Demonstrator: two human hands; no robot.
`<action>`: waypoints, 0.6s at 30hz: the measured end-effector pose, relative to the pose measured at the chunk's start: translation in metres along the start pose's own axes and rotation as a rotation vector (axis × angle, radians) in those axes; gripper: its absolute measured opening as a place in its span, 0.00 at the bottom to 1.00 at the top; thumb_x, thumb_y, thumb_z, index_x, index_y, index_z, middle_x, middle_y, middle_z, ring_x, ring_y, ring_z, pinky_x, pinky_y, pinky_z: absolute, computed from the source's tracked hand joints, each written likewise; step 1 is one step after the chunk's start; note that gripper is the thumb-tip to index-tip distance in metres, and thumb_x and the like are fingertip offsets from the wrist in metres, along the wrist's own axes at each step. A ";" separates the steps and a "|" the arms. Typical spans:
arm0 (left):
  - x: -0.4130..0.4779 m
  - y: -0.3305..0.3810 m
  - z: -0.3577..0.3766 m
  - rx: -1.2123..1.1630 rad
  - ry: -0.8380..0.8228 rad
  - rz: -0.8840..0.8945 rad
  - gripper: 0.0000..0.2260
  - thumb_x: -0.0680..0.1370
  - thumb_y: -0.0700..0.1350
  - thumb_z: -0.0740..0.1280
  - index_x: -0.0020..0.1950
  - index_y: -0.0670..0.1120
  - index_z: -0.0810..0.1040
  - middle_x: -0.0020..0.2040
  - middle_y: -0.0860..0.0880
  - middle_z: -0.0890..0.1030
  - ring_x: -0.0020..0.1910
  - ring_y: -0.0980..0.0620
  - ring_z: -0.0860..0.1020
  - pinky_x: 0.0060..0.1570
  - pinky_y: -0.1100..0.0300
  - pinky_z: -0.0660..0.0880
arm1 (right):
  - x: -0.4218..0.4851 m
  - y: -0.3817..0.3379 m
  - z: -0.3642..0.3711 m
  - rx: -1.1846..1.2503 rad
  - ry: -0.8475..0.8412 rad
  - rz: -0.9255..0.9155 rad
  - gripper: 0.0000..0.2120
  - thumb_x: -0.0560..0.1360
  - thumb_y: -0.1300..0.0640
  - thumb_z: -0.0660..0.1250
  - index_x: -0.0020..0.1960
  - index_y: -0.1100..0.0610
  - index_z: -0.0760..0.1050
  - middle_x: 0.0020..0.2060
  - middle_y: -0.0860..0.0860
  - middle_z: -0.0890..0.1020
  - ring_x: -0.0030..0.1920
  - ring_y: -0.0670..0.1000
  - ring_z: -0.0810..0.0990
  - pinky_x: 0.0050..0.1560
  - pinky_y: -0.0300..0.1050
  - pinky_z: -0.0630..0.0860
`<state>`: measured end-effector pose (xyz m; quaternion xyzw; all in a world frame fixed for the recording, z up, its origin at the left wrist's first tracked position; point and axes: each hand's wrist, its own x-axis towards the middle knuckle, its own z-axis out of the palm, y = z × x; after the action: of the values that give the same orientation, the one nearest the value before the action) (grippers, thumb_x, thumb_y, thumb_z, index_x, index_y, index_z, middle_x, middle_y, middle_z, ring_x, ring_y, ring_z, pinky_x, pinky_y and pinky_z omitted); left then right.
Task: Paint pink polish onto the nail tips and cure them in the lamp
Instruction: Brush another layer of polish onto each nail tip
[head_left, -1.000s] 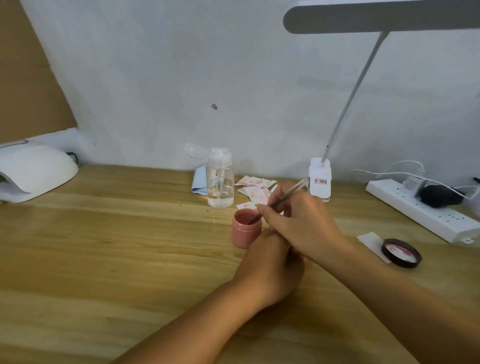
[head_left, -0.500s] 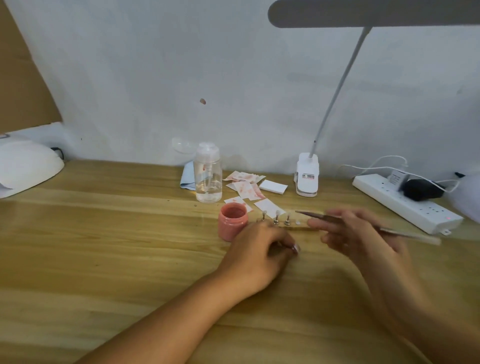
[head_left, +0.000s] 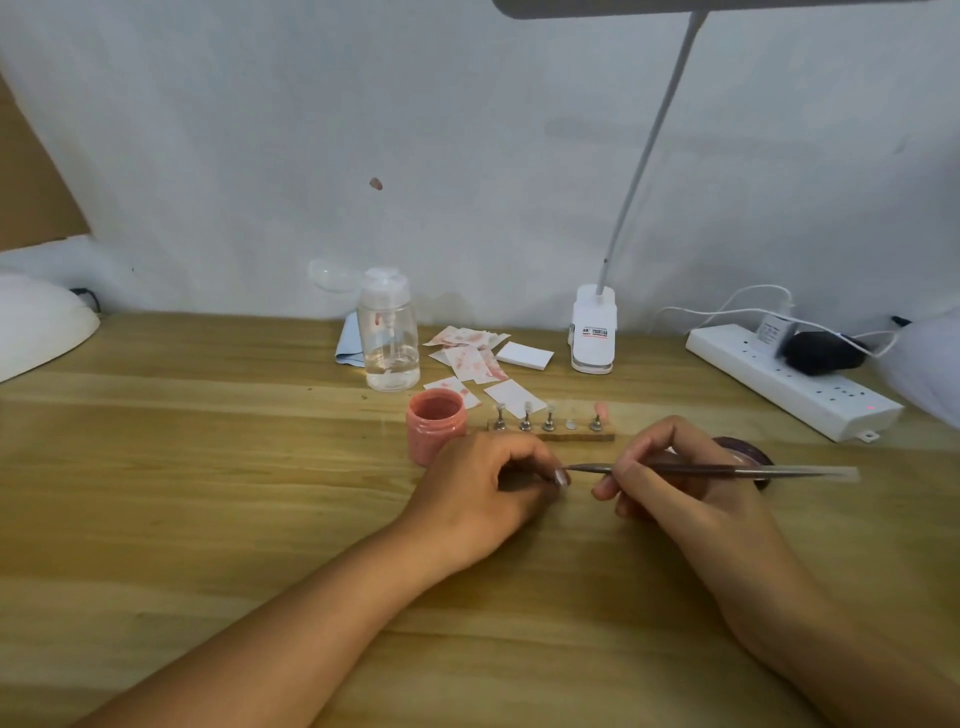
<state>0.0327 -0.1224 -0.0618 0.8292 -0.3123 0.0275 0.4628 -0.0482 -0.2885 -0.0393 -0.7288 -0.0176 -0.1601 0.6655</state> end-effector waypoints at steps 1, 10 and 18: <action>0.000 0.000 0.000 0.002 0.001 -0.003 0.04 0.75 0.39 0.73 0.46 0.47 0.85 0.45 0.55 0.85 0.47 0.60 0.81 0.54 0.59 0.77 | 0.000 0.000 0.001 -0.027 -0.012 -0.002 0.03 0.75 0.69 0.67 0.44 0.67 0.73 0.34 0.59 0.84 0.33 0.44 0.80 0.36 0.33 0.75; 0.000 -0.001 0.000 -0.018 -0.012 -0.004 0.04 0.74 0.39 0.73 0.45 0.47 0.85 0.45 0.54 0.85 0.47 0.60 0.82 0.55 0.57 0.77 | -0.001 -0.003 0.001 -0.065 0.004 0.001 0.04 0.74 0.68 0.67 0.43 0.68 0.72 0.33 0.57 0.84 0.33 0.43 0.80 0.36 0.34 0.75; -0.001 0.000 0.000 -0.010 -0.003 0.004 0.04 0.74 0.39 0.74 0.45 0.48 0.85 0.45 0.55 0.85 0.47 0.61 0.82 0.55 0.59 0.77 | 0.000 -0.001 -0.003 -0.004 0.083 0.056 0.04 0.74 0.70 0.65 0.44 0.71 0.70 0.29 0.54 0.80 0.32 0.47 0.77 0.37 0.38 0.75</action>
<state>0.0323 -0.1219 -0.0625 0.8263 -0.3147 0.0253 0.4665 -0.0491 -0.2915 -0.0378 -0.7229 0.0307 -0.1716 0.6686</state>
